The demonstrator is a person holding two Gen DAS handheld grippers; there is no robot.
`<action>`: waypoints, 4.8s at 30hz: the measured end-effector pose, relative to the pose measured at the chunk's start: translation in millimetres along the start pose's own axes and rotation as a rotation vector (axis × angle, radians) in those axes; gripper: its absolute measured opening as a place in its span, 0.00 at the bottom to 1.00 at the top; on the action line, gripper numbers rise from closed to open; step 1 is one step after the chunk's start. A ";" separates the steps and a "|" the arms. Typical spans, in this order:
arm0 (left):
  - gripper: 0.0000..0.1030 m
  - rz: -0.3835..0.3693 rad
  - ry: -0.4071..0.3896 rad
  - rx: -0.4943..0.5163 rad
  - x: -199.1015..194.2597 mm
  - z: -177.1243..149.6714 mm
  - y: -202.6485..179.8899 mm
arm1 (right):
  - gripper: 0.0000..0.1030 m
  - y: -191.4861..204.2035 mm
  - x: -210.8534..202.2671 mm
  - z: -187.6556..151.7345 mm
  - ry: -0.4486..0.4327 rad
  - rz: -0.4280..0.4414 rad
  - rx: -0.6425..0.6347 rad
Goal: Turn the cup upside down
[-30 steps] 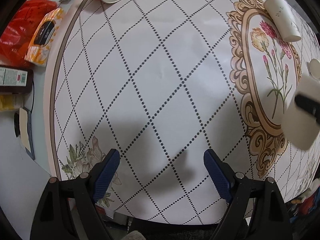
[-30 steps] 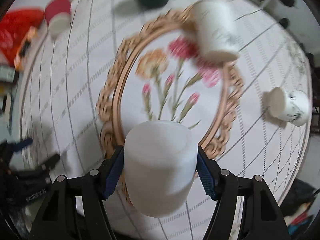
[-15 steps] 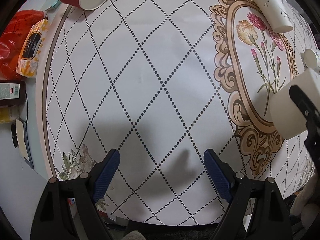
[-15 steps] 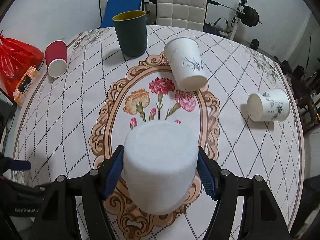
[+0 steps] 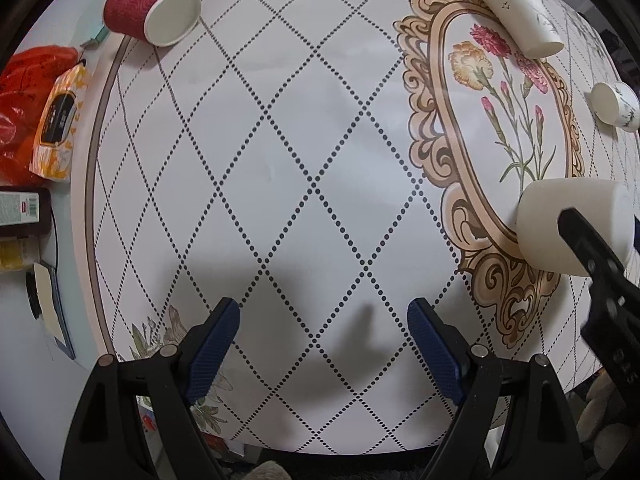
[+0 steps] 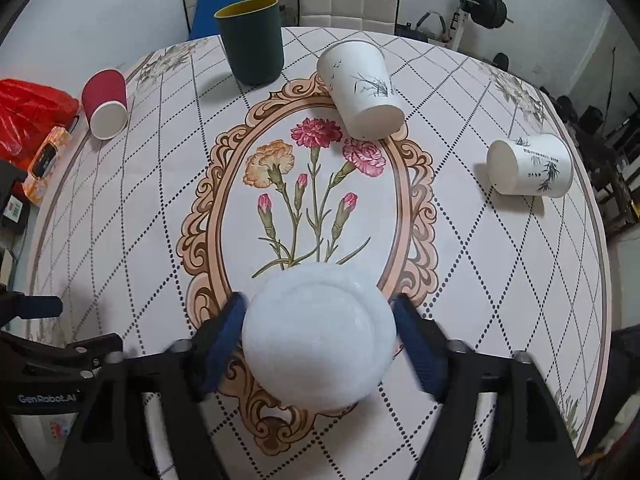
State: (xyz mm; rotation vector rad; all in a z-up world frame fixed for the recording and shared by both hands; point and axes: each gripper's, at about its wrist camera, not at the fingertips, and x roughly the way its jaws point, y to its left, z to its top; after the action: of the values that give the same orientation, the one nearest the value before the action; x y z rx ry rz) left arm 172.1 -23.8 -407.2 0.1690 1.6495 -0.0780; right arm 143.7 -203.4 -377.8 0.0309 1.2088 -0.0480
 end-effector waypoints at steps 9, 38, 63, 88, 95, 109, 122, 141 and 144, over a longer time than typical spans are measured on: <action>0.83 0.042 -0.148 0.058 -60.9 -1.7 -10.8 | 0.95 -19.1 -61.4 -8.1 -0.007 -0.046 0.178; 0.98 -0.021 -0.631 -0.016 -359.1 -196.8 -30.4 | 0.99 -50.3 -399.4 -90.0 -0.270 -0.114 0.149; 0.98 -0.030 -0.687 -0.045 -395.1 -239.3 -42.6 | 0.99 -50.8 -479.0 -112.9 -0.323 -0.087 0.164; 0.98 0.004 -0.692 -0.084 -402.7 -239.2 -48.6 | 0.99 -52.5 -470.1 -108.0 -0.312 -0.076 0.157; 0.98 0.012 -0.693 -0.091 -403.1 -239.5 -50.2 | 0.99 -52.1 -468.1 -107.5 -0.313 -0.075 0.153; 0.98 0.014 -0.692 -0.095 -402.1 -238.3 -50.3 | 0.99 -50.3 -466.2 -120.5 -0.306 -0.057 0.137; 0.98 0.020 -0.693 -0.096 -400.2 -242.8 -45.9 | 0.99 -48.1 -466.0 -126.4 -0.299 -0.046 0.133; 0.98 0.019 -0.693 -0.097 -400.1 -243.5 -45.8 | 0.99 -49.5 -465.2 -124.1 -0.294 -0.037 0.134; 0.98 0.019 -0.691 -0.095 -399.6 -243.6 -46.3 | 0.99 -49.9 -465.1 -123.7 -0.293 -0.036 0.134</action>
State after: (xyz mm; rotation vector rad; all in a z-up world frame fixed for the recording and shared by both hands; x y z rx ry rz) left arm -44.0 -57.7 9.1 0.0712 0.9594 -0.0364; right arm -138.9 -237.5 13.5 0.1162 0.9118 -0.1597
